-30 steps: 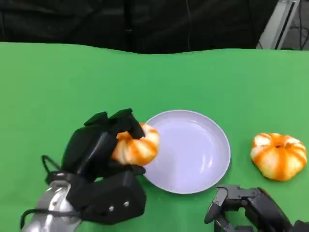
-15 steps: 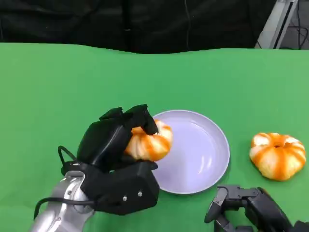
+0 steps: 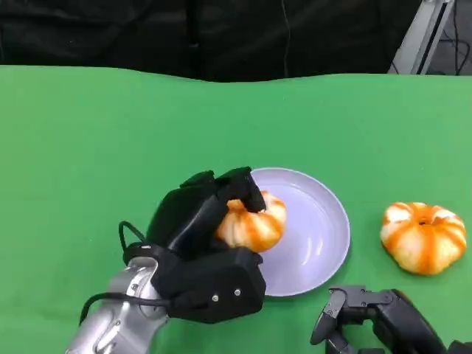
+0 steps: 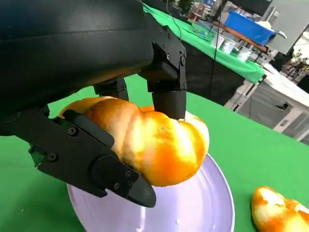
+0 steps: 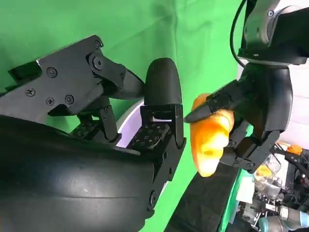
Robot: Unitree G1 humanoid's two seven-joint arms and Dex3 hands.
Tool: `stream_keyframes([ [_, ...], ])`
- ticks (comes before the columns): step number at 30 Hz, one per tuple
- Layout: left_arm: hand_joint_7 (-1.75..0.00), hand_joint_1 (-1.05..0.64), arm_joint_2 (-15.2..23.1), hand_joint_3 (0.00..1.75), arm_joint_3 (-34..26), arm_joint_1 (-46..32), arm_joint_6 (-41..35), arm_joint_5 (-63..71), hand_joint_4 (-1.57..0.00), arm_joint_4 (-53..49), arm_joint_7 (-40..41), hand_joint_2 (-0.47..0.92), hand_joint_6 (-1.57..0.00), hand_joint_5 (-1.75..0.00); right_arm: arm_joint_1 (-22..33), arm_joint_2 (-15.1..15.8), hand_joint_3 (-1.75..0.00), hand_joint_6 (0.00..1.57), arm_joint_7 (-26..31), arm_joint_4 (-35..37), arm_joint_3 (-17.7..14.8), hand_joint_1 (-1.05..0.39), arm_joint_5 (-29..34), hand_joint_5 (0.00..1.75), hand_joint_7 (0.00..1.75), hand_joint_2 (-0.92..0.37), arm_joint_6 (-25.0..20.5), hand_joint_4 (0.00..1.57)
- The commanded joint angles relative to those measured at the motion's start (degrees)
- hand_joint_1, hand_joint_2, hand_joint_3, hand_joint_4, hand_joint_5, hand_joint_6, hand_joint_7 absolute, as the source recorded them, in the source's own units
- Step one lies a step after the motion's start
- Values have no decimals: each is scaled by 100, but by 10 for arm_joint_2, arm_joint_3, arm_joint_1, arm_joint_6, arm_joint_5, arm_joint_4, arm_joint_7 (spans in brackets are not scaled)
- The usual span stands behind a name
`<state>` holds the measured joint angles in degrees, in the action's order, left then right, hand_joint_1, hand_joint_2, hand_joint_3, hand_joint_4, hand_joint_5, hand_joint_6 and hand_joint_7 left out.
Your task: Grasp the bread from the table and place it into the plate.
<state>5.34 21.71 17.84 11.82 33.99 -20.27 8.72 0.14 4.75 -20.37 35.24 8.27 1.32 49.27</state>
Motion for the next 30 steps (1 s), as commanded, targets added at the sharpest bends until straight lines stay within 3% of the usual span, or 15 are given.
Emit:
stream_keyframes([
  [1,-175,-9,-7,0,10,21,1,3,-66,-19,4,82,-49,-175,2,7,-97,87,0,-3,-2,-16,-3,148,113,-60,-2,81],
  [18,-174,-10,-38,0,41,94,9,3,-61,-117,0,81,-45,-175,2,5,-99,87,0,-6,-1,-15,-3,146,112,-60,-5,81],
  [24,-156,-14,-29,0,44,114,25,1,-56,-155,-3,80,-53,-173,4,5,-99,87,2,-10,-1,-15,-1,145,112,-60,-9,81],
  [25,-116,-17,-27,0,44,116,29,0,-62,-160,-4,79,-67,-146,5,5,-98,87,3,-12,-1,-15,1,144,112,-60,-10,80],
  [27,-73,-21,-20,0,46,122,30,4,-68,-168,-12,79,-83,-119,5,6,-98,87,6,-13,-1,-14,3,144,112,-60,-8,80],
  [28,-36,-31,-18,0,48,124,29,6,-77,-171,-14,81,-91,-79,5,5,-98,86,7,-12,-1,-14,4,144,112,-60,-5,80],
  [30,-11,-35,-13,0,50,129,37,3,-90,-182,-22,82,-99,-44,5,5,-98,86,8,-12,-1,-13,4,144,112,-60,-5,80],
])
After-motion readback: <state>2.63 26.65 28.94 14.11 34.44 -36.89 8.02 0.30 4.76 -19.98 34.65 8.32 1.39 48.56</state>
